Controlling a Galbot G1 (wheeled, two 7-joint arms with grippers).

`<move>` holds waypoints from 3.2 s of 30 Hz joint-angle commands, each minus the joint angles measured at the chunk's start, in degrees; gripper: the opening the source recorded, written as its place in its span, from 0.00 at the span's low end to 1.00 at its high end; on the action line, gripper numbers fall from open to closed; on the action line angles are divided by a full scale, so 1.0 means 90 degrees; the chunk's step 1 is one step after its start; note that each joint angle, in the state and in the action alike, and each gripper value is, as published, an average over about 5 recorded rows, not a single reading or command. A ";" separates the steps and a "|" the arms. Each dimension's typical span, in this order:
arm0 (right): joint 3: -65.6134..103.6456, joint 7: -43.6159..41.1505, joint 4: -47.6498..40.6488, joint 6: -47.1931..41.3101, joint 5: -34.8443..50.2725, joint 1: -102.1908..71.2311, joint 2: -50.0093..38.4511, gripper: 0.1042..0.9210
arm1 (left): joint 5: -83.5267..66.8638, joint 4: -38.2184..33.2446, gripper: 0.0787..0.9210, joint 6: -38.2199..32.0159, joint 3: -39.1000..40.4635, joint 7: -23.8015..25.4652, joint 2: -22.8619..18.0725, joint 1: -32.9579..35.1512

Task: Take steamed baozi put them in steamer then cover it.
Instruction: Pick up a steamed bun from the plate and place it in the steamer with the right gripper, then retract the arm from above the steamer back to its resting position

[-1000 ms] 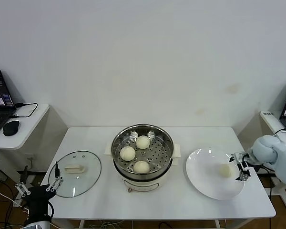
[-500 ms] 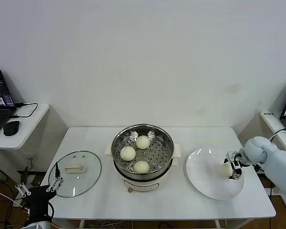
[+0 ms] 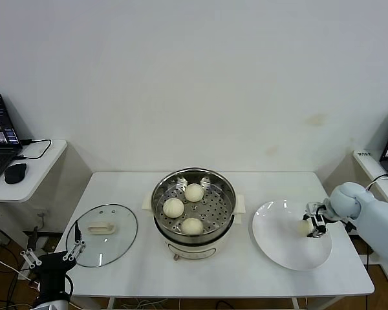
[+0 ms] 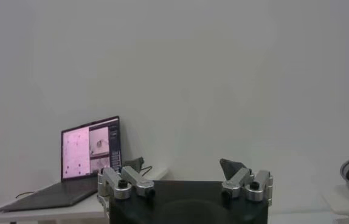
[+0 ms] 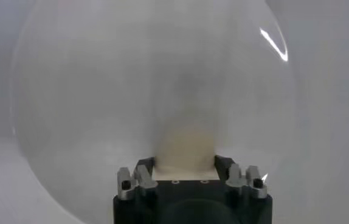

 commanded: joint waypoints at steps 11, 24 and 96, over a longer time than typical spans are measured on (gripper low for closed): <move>-0.1431 -0.0230 0.1282 -0.0326 0.1135 0.2381 -0.0814 0.57 | -0.0005 -0.0021 0.88 0.0004 0.0037 0.0007 0.0049 -0.0064; -0.4037 0.0088 0.2704 -0.1372 0.3547 0.6034 -0.0097 0.57 | -0.0021 -0.0062 0.88 0.0013 0.0087 0.0013 0.0097 -0.0137; -0.2826 0.3596 0.3836 -0.3261 0.5983 0.3946 0.0226 0.88 | -0.0019 0.0109 0.88 -0.0047 0.0000 -0.0002 0.0008 -0.0255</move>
